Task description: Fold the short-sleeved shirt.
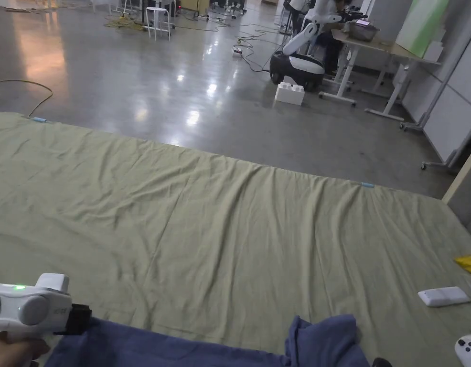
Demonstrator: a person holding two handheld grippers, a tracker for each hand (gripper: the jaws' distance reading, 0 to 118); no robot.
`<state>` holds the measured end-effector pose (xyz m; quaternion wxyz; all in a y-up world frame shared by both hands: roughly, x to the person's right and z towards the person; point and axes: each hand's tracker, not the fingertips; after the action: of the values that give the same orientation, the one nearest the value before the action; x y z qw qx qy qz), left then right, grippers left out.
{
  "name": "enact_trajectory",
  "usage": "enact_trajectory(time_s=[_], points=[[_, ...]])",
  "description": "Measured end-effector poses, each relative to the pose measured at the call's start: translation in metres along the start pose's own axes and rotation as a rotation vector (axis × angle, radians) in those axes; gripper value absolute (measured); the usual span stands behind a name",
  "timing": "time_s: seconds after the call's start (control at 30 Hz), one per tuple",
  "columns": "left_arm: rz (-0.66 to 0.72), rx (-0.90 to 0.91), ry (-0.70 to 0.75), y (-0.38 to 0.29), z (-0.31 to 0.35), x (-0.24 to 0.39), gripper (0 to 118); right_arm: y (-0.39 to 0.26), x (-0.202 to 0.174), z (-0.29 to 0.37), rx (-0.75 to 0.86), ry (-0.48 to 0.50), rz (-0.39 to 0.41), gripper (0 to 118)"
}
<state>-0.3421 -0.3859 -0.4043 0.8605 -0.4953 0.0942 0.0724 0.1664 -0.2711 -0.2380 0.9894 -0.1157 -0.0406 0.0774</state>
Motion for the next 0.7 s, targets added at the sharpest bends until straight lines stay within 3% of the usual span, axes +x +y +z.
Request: enact_trajectory(time_s=[0.2, 0.3, 0.4, 0.47, 0.5, 0.53, 0.6, 0.63, 0.7], points=[[-0.07, -0.016, 0.034, -0.004, -0.006, 0.014, 76, -0.013, 0.008, -0.009, -0.063, -0.017, 0.001, 2], [-0.127, 0.013, 0.019, -0.009, -0.002, 0.021, 54, -0.021, 0.011, -0.018, -0.102, -0.019, -0.006, 2], [-0.181, 0.023, -0.017, -0.013, 0.001, 0.029, 14, -0.026, 0.018, -0.037, -0.167, -0.026, -0.011, 3], [-0.187, 0.021, -0.017, -0.015, 0.001, 0.029, 6, -0.028, 0.026, -0.058, -0.219, -0.028, -0.011, 6], [-0.186, 0.019, -0.016, -0.016, 0.001, 0.027, 6, -0.03, 0.031, -0.07, -0.269, -0.02, -0.009, 14], [-0.182, 0.019, -0.019, -0.017, 0.002, 0.025, 5, -0.031, 0.037, -0.084, -0.318, -0.013, -0.017, 35], [-0.15, 0.047, -0.027, -0.02, 0.028, 0.029, 5, -0.034, 0.049, -0.116, -0.423, 0.016, -0.028, 61], [-0.142, 0.059, -0.03, -0.022, 0.034, 0.028, 5, -0.039, 0.055, -0.132, -0.512, 0.04, -0.078, 70], [-0.133, 0.086, -0.026, -0.021, 0.041, 0.026, 5, -0.043, 0.066, -0.167, -0.606, 0.079, -0.074, 71]])
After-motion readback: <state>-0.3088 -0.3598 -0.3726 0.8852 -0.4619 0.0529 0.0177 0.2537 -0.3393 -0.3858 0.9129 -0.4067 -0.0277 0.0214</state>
